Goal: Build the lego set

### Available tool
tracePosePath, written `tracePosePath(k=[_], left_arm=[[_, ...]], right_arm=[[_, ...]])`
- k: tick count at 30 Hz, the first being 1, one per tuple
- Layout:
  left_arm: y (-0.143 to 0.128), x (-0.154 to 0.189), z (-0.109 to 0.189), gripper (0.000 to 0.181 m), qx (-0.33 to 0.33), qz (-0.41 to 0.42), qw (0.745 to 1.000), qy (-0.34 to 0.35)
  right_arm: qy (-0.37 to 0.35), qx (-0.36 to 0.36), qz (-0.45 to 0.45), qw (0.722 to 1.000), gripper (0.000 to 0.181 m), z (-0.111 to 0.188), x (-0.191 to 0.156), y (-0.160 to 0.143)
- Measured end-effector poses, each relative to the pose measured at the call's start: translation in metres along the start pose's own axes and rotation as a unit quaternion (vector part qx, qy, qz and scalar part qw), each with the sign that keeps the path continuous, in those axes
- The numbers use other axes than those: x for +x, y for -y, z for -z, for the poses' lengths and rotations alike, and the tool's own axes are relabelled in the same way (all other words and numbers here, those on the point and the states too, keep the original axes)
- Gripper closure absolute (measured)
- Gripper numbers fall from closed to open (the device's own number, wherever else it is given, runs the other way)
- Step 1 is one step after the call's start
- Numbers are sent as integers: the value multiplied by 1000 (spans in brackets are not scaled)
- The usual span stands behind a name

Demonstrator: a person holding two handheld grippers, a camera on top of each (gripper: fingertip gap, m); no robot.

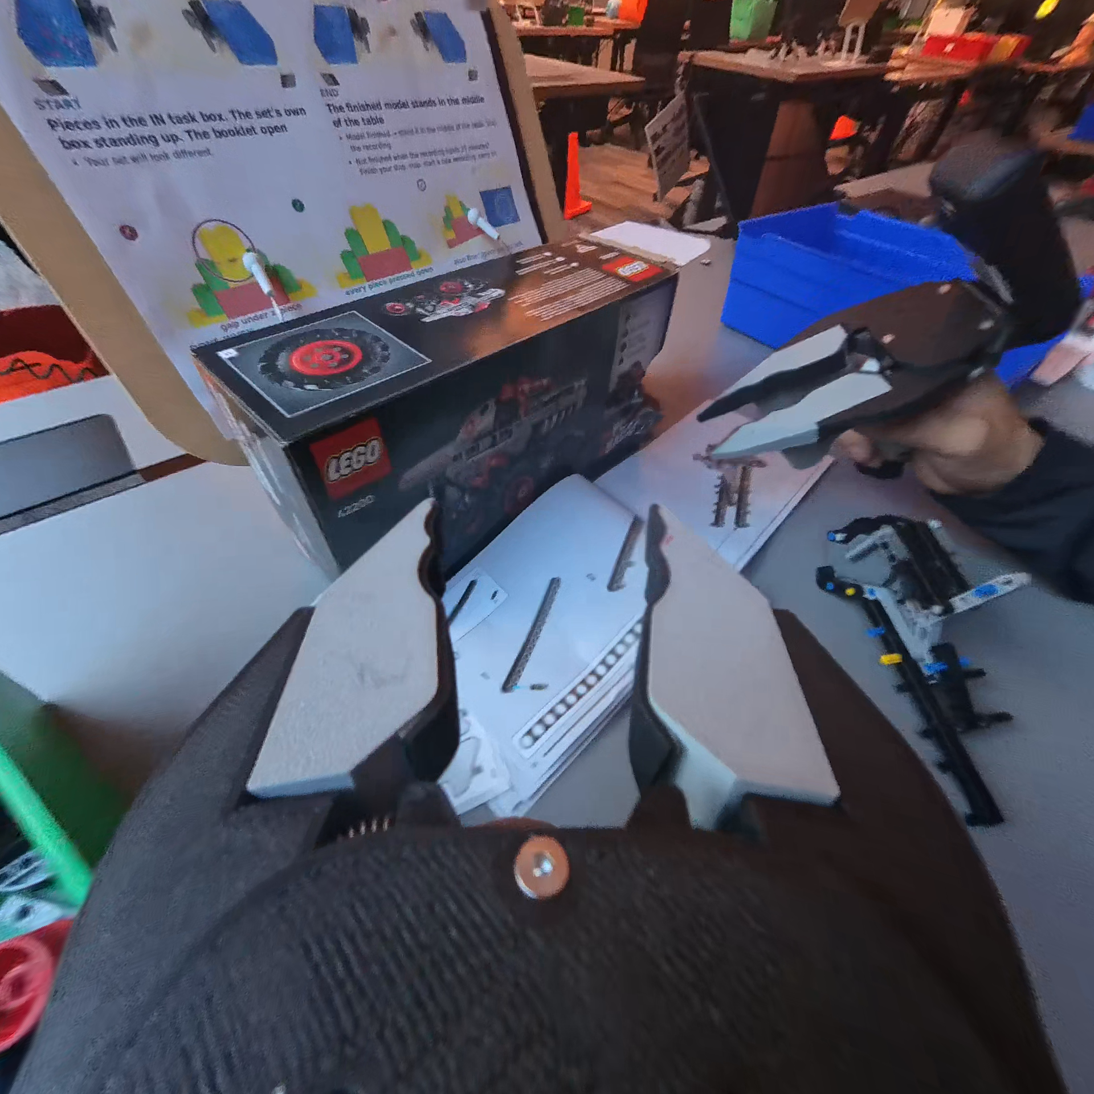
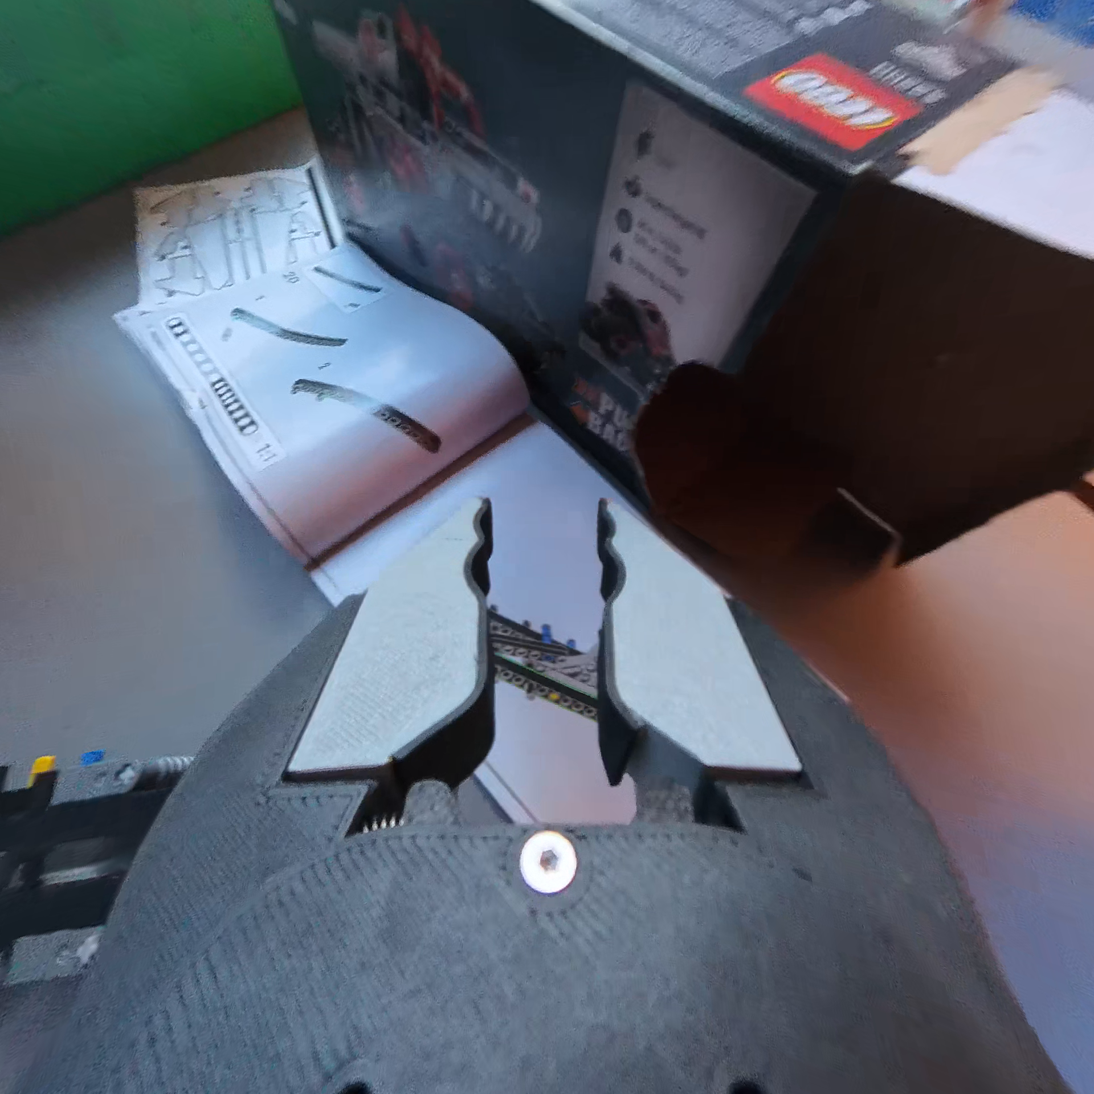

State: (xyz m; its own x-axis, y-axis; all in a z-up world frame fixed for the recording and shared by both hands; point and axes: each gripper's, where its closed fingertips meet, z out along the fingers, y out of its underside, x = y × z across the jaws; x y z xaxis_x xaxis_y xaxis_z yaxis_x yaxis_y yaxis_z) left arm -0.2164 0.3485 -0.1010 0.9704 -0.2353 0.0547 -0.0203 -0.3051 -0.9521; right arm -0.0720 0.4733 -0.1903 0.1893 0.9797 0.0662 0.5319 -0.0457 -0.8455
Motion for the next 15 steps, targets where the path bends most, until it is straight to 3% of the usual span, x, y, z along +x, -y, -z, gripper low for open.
tracePosePath(k=[3, 5, 8, 15], left_arm=[[-11, 26, -7, 119, 33, 10, 998, -52], [-28, 34, -11, 119, 4, -8, 998, -56], [-22, 35, -3, 120, 39, -33, 997, -49], [-37, 70, -1, 115, 8, 11, 988, -154]], right_arm=[[-30, 26, 3, 999, 150, 6, 9, 5], [-41, 28, 3, 999, 148, 5, 14, 4], [-57, 29, 14, 998, 150, 1, 18, 1], [-60, 25, 23, 998, 155, -6, 21, -5]])
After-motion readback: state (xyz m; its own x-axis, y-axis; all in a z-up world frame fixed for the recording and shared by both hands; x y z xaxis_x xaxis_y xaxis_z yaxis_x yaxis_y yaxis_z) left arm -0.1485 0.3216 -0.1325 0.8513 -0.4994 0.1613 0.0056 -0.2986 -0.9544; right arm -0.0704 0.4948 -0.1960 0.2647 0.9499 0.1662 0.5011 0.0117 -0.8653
